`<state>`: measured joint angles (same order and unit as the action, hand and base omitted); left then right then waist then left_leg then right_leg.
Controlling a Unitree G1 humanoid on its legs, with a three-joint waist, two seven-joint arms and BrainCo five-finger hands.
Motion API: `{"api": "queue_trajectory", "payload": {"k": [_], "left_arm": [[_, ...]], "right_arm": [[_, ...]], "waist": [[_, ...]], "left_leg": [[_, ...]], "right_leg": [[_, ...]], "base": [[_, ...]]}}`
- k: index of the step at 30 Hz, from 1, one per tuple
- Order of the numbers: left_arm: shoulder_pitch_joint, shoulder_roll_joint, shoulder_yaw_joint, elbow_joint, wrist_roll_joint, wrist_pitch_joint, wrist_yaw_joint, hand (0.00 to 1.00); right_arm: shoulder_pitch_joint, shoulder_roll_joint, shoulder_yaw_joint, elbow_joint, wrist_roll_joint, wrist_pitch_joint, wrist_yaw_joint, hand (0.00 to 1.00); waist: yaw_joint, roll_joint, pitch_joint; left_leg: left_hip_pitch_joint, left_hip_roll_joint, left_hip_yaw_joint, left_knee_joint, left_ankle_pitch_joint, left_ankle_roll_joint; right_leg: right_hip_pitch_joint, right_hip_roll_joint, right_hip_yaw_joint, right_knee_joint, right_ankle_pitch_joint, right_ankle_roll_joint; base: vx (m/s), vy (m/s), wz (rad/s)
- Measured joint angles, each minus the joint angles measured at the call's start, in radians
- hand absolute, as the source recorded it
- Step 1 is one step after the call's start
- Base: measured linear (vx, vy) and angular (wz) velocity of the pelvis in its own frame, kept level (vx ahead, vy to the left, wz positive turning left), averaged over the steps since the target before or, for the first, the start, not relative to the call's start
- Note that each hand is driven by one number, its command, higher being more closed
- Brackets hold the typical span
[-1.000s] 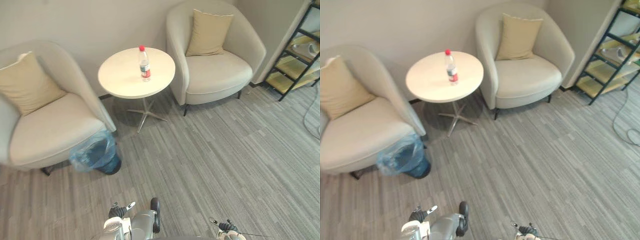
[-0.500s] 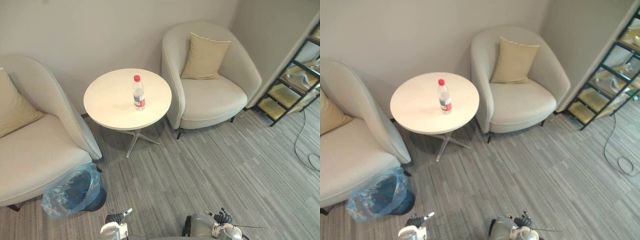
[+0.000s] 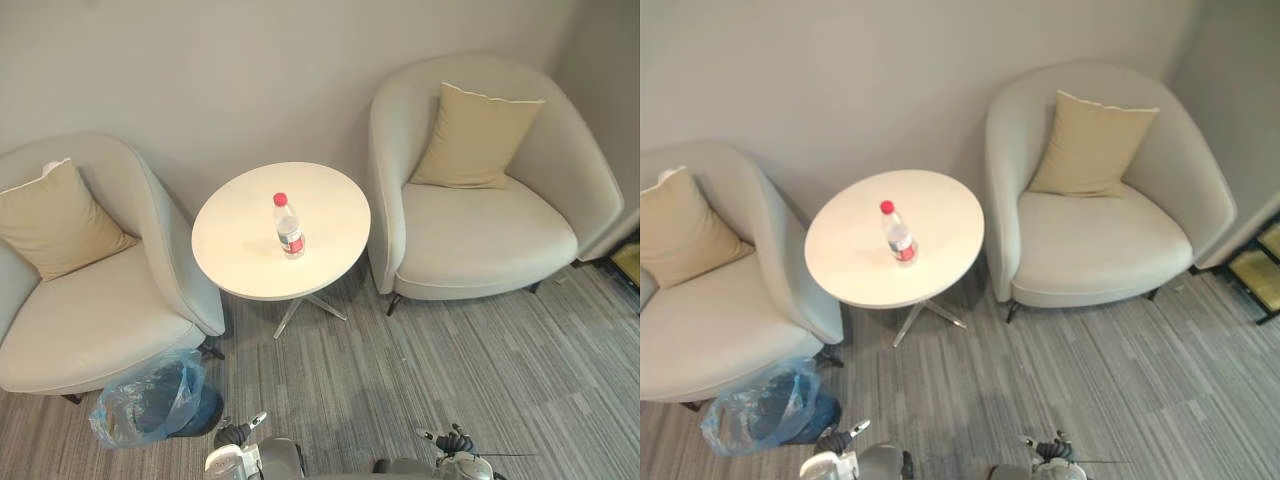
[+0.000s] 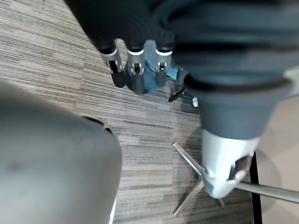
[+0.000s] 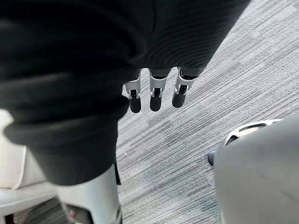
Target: Gather rubbish on tea table into small bin, then transfer packed bag to large trash can.
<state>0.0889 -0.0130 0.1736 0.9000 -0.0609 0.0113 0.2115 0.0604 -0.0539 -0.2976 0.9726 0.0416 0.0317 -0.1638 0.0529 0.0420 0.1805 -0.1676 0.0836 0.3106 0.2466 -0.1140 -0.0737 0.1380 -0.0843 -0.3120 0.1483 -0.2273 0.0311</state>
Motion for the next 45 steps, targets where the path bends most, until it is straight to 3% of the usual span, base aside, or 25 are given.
{"api": "queue_trajectory", "payload": {"k": [1,5,7,8,10,12,15,17,19,20,21,24,29,37,39,40,42,45], "left_arm": [[-0.013,0.014,-0.007,0.006,0.010,-0.002,-0.017,0.00],[-0.027,0.055,-0.023,0.039,0.044,0.002,-0.026,0.00],[-0.033,0.063,-0.047,0.054,0.050,0.004,-0.030,0.00],[-0.037,0.072,-0.071,0.067,0.054,0.005,-0.041,0.00],[-0.040,0.082,-0.099,0.091,0.057,0.018,-0.041,0.00],[-0.040,0.079,-0.099,0.093,0.058,0.024,-0.041,0.00],[-0.039,0.076,-0.091,0.092,0.058,0.024,-0.041,0.00],[-0.036,0.067,-0.068,0.093,0.058,0.024,-0.040,0.00],[-0.029,0.059,-0.015,0.086,0.059,0.022,-0.039,0.00],[-0.029,0.052,-0.006,0.088,0.059,0.022,-0.040,0.00],[-0.024,0.028,0.008,0.091,0.059,0.022,-0.039,0.00],[-0.016,0.002,0.016,0.093,0.060,0.021,-0.039,0.00],[-0.014,0.006,0.013,0.094,0.069,0.022,-0.039,0.00],[-0.037,0.066,-0.137,0.133,0.106,0.017,-0.034,0.00],[-0.047,0.082,-0.163,0.135,0.107,0.019,-0.021,0.00],[-0.047,0.087,-0.159,0.133,0.106,0.018,-0.016,0.00],[-0.046,0.079,-0.165,0.131,0.104,0.015,-0.022,0.00],[-0.041,0.088,-0.163,0.129,0.098,0.001,-0.019,0.00]], "right_arm": [[-0.015,-0.005,-0.027,0.030,0.030,-0.001,0.009,0.00],[0.002,0.018,-0.039,0.026,0.080,-0.021,0.045,0.00],[0.007,0.042,-0.032,0.027,0.080,-0.023,0.046,0.00],[0.012,0.058,-0.044,0.022,0.086,-0.025,0.049,0.00],[0.003,0.053,-0.030,0.021,0.081,-0.029,0.055,0.00],[0.003,0.054,-0.014,0.012,0.077,-0.030,0.056,0.00],[0.005,0.056,-0.012,-0.007,0.077,-0.034,0.056,0.00],[0.007,0.056,-0.010,-0.014,0.077,-0.034,0.056,0.00],[0.024,0.064,0.019,-0.012,0.078,-0.035,0.052,0.00],[0.028,0.059,0.024,-0.011,0.078,-0.035,0.052,0.00],[0.034,0.043,0.028,-0.011,0.078,-0.035,0.051,0.00],[0.039,0.023,0.030,-0.013,0.078,-0.035,0.043,0.00],[0.041,0.016,0.090,-0.012,0.063,-0.035,0.024,0.00],[-0.006,0.022,0.244,-0.029,-0.008,-0.045,-0.022,0.00],[-0.008,0.029,0.259,-0.075,-0.044,-0.048,-0.034,0.00],[-0.031,0.006,0.170,-0.102,-0.057,-0.047,-0.025,0.00],[-0.013,-0.101,0.158,-0.214,-0.061,-0.046,-0.026,0.00],[0.100,-0.143,0.184,-0.560,-0.068,-0.080,0.009,0.00]], "waist": [[0.010,-0.026,-0.001],[0.004,-0.076,-0.003],[0.003,-0.075,-0.003],[-0.004,-0.075,-0.002],[-0.026,-0.066,-0.001],[-0.028,-0.063,-0.003],[-0.036,-0.061,-0.003],[-0.040,-0.055,-0.008],[-0.026,-0.089,-0.027],[-0.022,-0.081,-0.033],[-0.016,-0.051,-0.046],[-0.015,-0.019,-0.065],[-0.016,-0.029,-0.070],[-0.008,-0.047,-0.099],[-0.014,-0.053,-0.098],[-0.025,-0.068,-0.090],[-0.009,-0.058,-0.092],[-0.015,-0.062,-0.088]], "left_leg": [[0.017,-0.035,-0.012,-0.050,0.095,0.086],[0.129,-0.087,0.012,-0.141,0.073,0.111],[0.170,-0.097,0.008,-0.170,0.064,0.113],[0.212,-0.107,-0.007,-0.182,0.043,0.125],[0.271,-0.115,-0.048,-0.184,0.018,0.135],[0.313,-0.113,-0.078,-0.202,0.018,0.135],[0.328,-0.106,-0.152,-0.199,0.016,0.133],[0.328,-0.096,-0.192,-0.189,-0.003,0.109],[0.328,-0.110,-0.234,-0.151,-0.047,0.070],[0.325,-0.105,-0.239,-0.142,-0.054,0.062],[0.322,-0.079,-0.240,-0.124,-0.061,0.051],[0.307,-0.041,-0.244,-0.125,-0.066,0.025],[0.308,-0.016,-0.326,-0.157,-0.043,-0.006],[0.269,-0.029,-0.374,-0.197,0.001,0.001],[0.261,-0.037,-0.391,-0.197,0.008,0.004],[0.261,-0.045,-0.406,-0.198,0.015,0.007],[0.255,-0.057,-0.414,-0.198,0.018,0.013],[0.253,-0.057,-0.417,-0.204,0.023,0.014]], "right_leg": [[0.018,-0.010,0.025,-0.013,-0.010,0.020],[-0.001,-0.064,0.101,0.132,-0.001,0.036],[-0.049,-0.078,0.119,0.277,0.011,0.057],[-0.121,-0.107,0.138,0.473,0.035,0.089],[-0.173,-0.123,0.149,0.636,-0.003,0.094],[-0.215,-0.122,0.154,0.662,-0.038,0.084],[-0.268,-0.110,0.207,0.560,-0.054,0.077],[-0.285,-0.094,0.253,0.462,-0.047,0.073],[-0.271,-0.090,0.313,0.304,0.075,0.063],[-0.252,-0.090,0.310,0.297,0.064,0.065],[-0.220,-0.076,0.288,0.250,0.058,0.063],[-0.188,-0.043,0.237,0.158,0.048,0.044],[-0.135,-0.024,0.150,0.095,0.060,0.029],[-0.096,-0.011,0.121,-0.054,0.152,0.034],[-0.078,-0.015,0.106,-0.088,0.171,0.037],[-0.065,-0.021,0.101,-0.101,0.178,0.039],[-0.061,-0.029,0.099,-0.118,0.190,0.043],[-0.067,-0.028,0.105,-0.119,0.193,0.043]], "base": [[0.46,0.114,-0.09],[0.40,0.154,-0.09],[0.27,0.144,0.01],[0.28,0.104,0.26],[0.32,0.066,0.60],[0.23,0.002,0.59],[0.15,-0.070,0.73],[0.14,-0.149,0.84],[0.14,-0.211,0.50],[0.12,-0.251,0.23],[0.13,-0.275,0.05],[0.07,-0.228,0.05],[0.00,-0.109,0.48],[0.01,0.007,0.12],[-0.02,0.017,0.27],[-0.06,0.035,0.30],[-0.06,0.039,0.20],[-0.06,0.008,-0.04]]}}
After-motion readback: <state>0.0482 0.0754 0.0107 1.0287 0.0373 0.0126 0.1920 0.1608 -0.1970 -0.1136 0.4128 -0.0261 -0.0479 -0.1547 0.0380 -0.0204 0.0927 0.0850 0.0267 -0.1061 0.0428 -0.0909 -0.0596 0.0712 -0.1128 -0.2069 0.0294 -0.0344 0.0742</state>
